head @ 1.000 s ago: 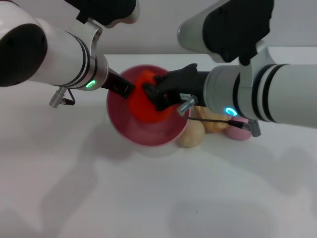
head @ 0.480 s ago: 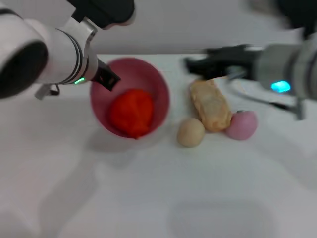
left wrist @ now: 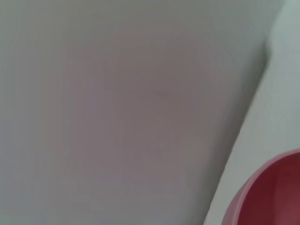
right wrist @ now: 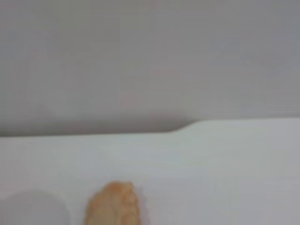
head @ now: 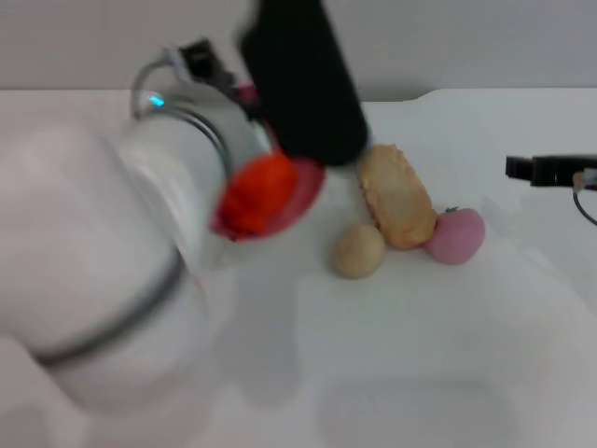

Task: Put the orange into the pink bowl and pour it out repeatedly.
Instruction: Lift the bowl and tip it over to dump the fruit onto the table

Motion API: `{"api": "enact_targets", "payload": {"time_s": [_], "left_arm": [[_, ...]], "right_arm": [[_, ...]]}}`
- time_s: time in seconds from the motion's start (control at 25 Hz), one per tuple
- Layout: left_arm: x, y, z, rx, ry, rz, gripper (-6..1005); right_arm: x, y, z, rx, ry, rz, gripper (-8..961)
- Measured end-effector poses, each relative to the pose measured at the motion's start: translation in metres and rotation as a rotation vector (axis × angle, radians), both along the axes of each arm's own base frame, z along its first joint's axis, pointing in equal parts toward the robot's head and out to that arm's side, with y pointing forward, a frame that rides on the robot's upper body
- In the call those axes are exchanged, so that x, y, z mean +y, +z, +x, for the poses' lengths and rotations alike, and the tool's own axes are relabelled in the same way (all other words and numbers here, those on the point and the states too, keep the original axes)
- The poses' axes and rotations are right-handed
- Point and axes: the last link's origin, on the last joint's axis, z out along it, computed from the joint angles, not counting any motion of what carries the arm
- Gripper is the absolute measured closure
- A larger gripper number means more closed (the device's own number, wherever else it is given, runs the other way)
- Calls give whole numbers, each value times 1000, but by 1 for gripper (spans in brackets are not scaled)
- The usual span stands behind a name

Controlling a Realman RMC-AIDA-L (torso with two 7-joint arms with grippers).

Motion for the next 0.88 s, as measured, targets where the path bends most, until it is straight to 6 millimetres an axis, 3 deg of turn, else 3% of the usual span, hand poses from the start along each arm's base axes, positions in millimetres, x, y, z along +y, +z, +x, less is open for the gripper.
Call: {"api": "enact_targets", "payload": {"time_s": [0.24, 0.64, 0.88], "left_arm": [[-27, -35, 5, 262, -233, -61, 927], [-44, -52, -13, 624, -494, 32, 923], [-49, -57, -12, 666, -578, 51, 921]], "right_arm": [[0, -8, 7, -11, -16, -30, 394], [3, -15, 3, -13, -5, -51, 379], [4, -17, 4, -13, -8, -56, 369]]}}
